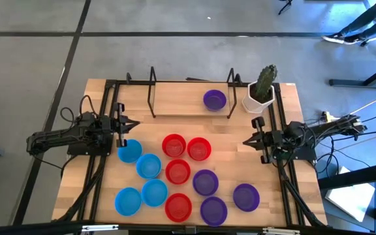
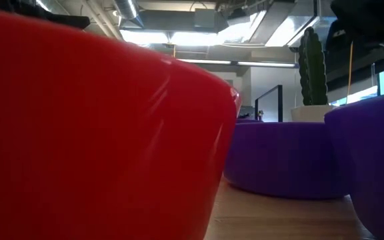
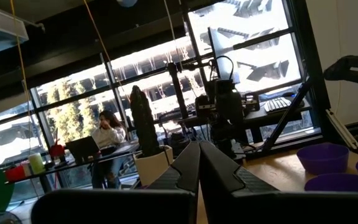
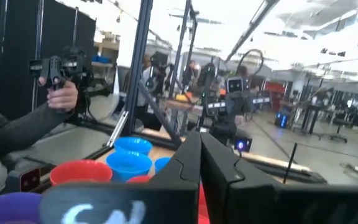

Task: Pick & Place Mini bowls
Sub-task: Put the blue bowl on the shelf

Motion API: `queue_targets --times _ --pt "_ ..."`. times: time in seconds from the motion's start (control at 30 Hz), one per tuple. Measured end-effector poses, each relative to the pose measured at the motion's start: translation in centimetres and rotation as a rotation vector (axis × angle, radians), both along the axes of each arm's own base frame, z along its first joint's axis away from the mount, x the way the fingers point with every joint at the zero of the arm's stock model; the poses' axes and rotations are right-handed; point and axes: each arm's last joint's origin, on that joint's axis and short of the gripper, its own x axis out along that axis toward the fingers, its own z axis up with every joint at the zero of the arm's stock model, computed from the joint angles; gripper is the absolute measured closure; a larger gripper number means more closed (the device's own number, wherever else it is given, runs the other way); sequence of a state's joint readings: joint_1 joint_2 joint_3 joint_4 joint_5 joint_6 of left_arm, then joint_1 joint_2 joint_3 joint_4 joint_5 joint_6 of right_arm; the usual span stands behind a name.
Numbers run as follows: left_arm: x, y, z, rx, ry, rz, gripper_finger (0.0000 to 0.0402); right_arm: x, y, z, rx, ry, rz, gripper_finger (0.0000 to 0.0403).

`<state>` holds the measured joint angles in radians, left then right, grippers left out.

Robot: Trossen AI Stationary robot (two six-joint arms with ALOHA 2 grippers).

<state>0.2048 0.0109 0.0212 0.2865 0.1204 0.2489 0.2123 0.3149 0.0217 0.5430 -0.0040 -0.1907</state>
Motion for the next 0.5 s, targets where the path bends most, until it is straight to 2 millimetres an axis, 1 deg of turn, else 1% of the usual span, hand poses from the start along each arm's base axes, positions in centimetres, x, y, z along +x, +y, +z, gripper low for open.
queue_targets --times 0.07,0.23,0.5 --pt "0.00 0.00 0.00 0.000 0.000 0.000 0.0397 -0.03 -0.04 -0.41 -0.001 -0.001 -0.005 0.0398" --pt "0.00 0.00 -0.01 0.000 0.001 0.000 0.0396 -0.06 -0.17 -0.20 0.023 -0.018 -0.011 0.0398" --pt "0.01 0.00 -0.03 -0.001 0.003 0.000 0.0396 -0.05 -0.23 -0.20 0.005 -0.021 -0.021 0.0398"
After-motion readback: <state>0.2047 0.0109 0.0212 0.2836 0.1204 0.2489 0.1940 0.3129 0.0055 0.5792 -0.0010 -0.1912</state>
